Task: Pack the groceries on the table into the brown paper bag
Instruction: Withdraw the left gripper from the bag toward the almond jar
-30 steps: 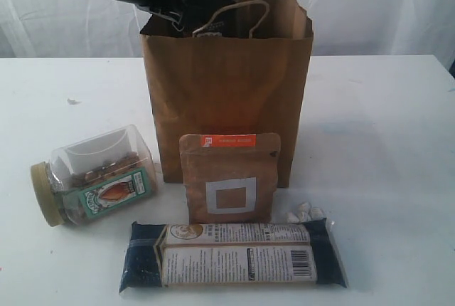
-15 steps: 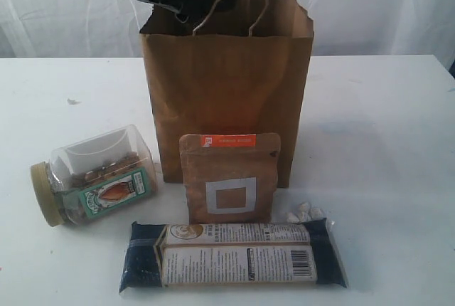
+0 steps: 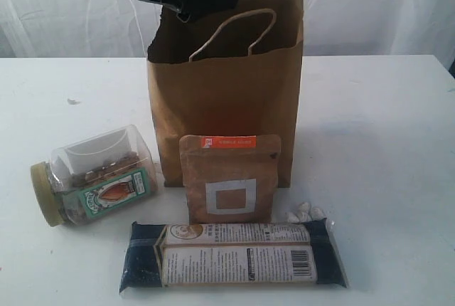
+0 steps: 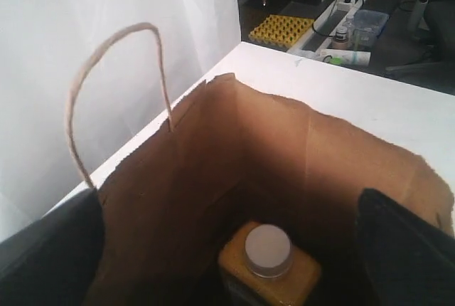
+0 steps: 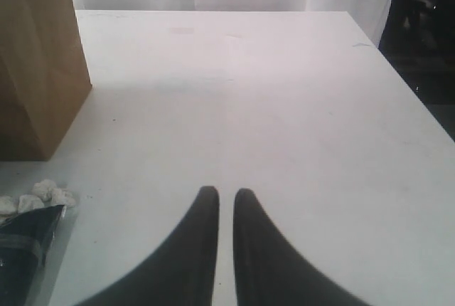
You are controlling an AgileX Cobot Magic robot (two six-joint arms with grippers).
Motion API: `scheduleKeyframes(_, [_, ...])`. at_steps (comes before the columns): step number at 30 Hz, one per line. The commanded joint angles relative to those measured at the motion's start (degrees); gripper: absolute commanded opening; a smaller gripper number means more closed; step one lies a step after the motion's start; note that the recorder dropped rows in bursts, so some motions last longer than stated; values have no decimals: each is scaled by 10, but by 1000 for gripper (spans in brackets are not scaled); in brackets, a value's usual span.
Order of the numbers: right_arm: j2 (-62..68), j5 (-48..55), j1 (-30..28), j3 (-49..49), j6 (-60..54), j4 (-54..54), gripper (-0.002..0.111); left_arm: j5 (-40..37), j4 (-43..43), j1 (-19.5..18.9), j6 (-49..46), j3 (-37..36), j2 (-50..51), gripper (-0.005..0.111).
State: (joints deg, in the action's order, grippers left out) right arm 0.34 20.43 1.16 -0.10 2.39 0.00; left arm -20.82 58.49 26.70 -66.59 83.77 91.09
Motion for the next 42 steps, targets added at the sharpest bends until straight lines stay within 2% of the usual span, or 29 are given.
scheduleKeyframes(1, [-3, -4, 2, 1, 0, -4, 8, -5, 13, 3, 3, 2, -7, 94])
scheduleKeyframes(4, [-3, -4, 2, 1, 0, -4, 8, -5, 11, 3, -1, 2, -8, 94])
scheduleKeyframes(8, [-3, -4, 2, 1, 0, -4, 8, 10, 9, 3, -65, 21, -34, 94])
scheduleKeyframes(18, [-3, -4, 2, 1, 0, -4, 8, 31, 5, 3, -65, 43, -163, 94])
scheduleKeyframes(20, [-3, -4, 2, 1, 0, -4, 8, 28, -17, 3, -61, 43, -187, 94])
scheduleKeyframes(23, [-3, -4, 2, 1, 0, -4, 8, -41, -121, 3, 12, 42, -217, 94])
scheduleKeyframes(25, [-3, -4, 2, 1, 0, -4, 8, -131, -250, 3, 88, 42, -230, 94])
scheduleKeyframes(26, [-3, -4, 2, 1, 0, -4, 8, -188, -375, 3, 156, 42, -230, 94])
scheduleKeyframes(27, [-3, -4, 2, 1, 0, -4, 8, -219, -442, 3, 203, 41, -230, 94])
scheduleKeyframes(28, [-3, -4, 2, 1, 0, -4, 8, -272, -572, 3, 305, 28, -228, 94])
scheduleKeyframes(29, [-3, -4, 2, 1, 0, -4, 8, -301, -619, 3, 340, 18, -226, 94])
scheduleKeyframes(30, [-3, -4, 2, 1, 0, -4, 8, -338, -701, 3, 393, -7, -224, 94])
scheduleKeyframes(31, [-3, -4, 2, 1, 0, -4, 8, -348, -739, 3, 415, -27, -224, 94])
scheduleKeyframes(33, [-3, -4, 2, 1, 0, -4, 8, -358, -780, 3, 452, -64, -224, 94])
scheduleKeyframes(36, [-3, -4, 2, 1, 0, -4, 8, -357, -782, 3, 458, -129, -224, 94])
scheduleKeyframes(39, [-3, -4, 2, 1, 0, -4, 8, -306, -791, 3, 465, -202, -224, 94])
scheduleKeyframes(42, [-3, -4, 2, 1, 0, -4, 8, -265, -859, 3, 590, -251, -218, 94])
